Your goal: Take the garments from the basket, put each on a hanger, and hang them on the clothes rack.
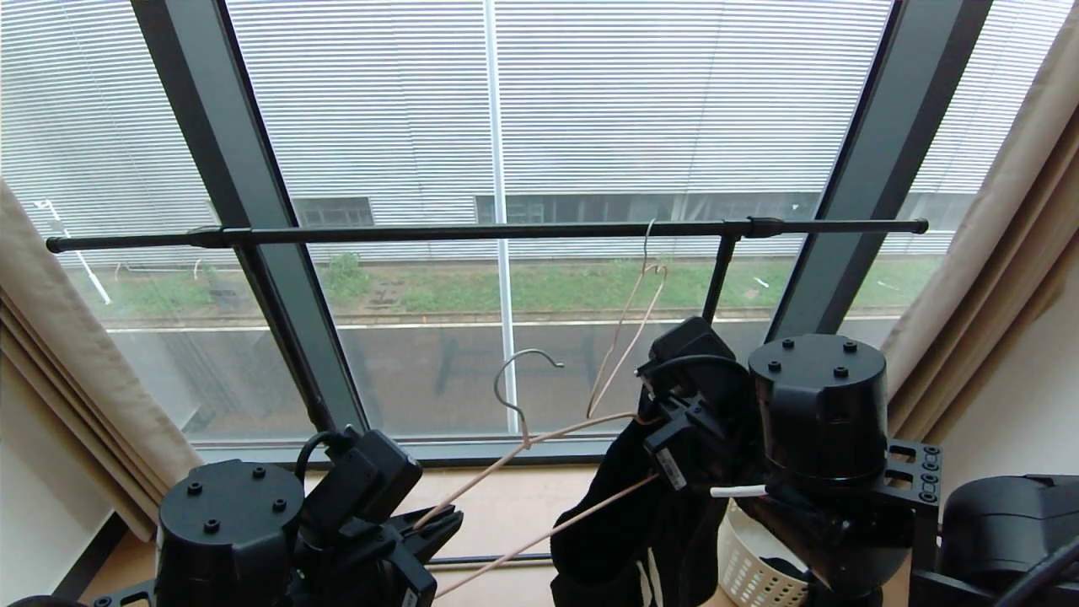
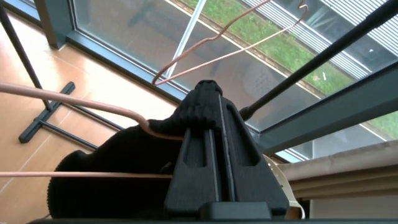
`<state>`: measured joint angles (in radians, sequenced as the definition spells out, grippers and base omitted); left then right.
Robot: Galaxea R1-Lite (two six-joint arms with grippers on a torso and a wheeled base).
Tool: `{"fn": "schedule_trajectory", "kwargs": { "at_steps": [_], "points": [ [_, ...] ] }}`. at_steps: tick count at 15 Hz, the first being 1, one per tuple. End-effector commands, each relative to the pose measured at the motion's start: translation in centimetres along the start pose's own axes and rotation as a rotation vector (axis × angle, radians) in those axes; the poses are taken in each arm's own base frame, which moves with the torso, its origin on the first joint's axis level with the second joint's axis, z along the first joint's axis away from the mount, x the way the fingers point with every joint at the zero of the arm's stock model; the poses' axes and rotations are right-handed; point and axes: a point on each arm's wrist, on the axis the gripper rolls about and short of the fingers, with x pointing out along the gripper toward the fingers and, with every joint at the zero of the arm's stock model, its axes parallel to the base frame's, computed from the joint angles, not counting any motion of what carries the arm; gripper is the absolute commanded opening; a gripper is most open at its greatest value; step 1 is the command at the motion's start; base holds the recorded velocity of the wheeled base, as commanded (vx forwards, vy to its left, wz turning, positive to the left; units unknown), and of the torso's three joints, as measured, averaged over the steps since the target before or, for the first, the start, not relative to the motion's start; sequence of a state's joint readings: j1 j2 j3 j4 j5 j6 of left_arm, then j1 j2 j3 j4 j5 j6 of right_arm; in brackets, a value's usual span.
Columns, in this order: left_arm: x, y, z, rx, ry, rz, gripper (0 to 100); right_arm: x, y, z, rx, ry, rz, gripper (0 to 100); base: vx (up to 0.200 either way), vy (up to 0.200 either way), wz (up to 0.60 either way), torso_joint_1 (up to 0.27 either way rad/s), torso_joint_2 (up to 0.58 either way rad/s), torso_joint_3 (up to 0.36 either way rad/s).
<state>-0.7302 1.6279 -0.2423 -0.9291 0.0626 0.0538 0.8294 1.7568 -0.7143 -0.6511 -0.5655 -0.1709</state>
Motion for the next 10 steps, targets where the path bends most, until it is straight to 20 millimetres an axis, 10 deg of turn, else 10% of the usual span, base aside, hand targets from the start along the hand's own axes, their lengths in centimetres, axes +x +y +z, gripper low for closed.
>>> {"fn": "schedule_trajectory", "kwargs": {
  "at_steps": [1,10],
  "points": [
    [0.1,0.0,-0.1,0.000,0.004,0.000,0,-0.5,0.6,0.2,-0.005,-0.013,0.019,0,0.000,0.000,0.00,0.000,0.00,0.000],
    [0.6,-0.1,-0.4,-0.001,-0.030,0.004,0,-2.6,3.0,2.0,0.093,-0.087,0.099,0,0.000,0.000,0.00,0.000,0.00,0.000]
  ]
}}
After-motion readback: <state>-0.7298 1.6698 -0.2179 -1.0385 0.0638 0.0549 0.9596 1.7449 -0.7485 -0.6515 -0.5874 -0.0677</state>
